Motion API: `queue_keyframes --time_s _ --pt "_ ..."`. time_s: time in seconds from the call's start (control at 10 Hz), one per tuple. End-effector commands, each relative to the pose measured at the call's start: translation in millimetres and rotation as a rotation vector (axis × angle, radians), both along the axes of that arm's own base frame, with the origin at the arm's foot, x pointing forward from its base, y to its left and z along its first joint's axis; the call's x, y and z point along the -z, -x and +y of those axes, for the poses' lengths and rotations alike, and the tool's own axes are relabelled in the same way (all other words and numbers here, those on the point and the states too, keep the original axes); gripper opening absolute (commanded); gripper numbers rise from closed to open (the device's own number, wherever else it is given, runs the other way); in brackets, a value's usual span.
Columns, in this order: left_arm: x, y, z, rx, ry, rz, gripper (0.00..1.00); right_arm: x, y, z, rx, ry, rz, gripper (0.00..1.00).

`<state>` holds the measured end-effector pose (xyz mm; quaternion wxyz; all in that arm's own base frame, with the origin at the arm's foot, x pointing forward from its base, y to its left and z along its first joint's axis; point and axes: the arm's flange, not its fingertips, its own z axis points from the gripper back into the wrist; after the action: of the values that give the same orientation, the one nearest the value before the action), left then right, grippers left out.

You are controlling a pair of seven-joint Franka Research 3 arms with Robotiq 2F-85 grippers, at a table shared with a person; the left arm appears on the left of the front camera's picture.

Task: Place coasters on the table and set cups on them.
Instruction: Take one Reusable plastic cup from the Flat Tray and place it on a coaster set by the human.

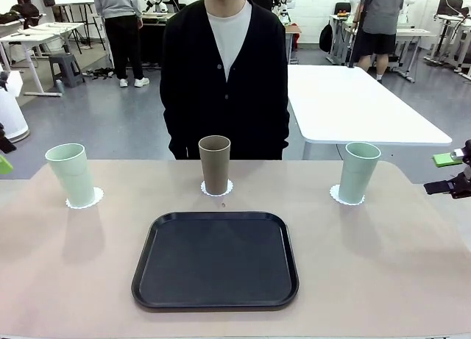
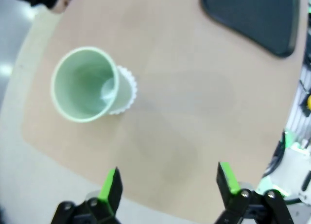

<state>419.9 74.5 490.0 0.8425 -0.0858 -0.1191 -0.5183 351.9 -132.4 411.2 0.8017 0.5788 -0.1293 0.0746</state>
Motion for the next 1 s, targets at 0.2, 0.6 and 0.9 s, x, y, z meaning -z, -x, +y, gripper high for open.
queue_keyframes --time_s 0.2,0.6,0.9 --pt "-11 -7 6 -0.012 -0.008 -0.02 1.0 0 -1 1 0.002 -0.021 -0.019 1.0" --pt "-11 -7 6 -0.012 -0.008 -0.02 1.0 0 -1 1 0.002 -0.021 -0.019 1.0" --pt "-8 13 5 -0.185 0.206 -0.002 1.0 0 -1 1 0.002 -0.021 -0.019 1.0"
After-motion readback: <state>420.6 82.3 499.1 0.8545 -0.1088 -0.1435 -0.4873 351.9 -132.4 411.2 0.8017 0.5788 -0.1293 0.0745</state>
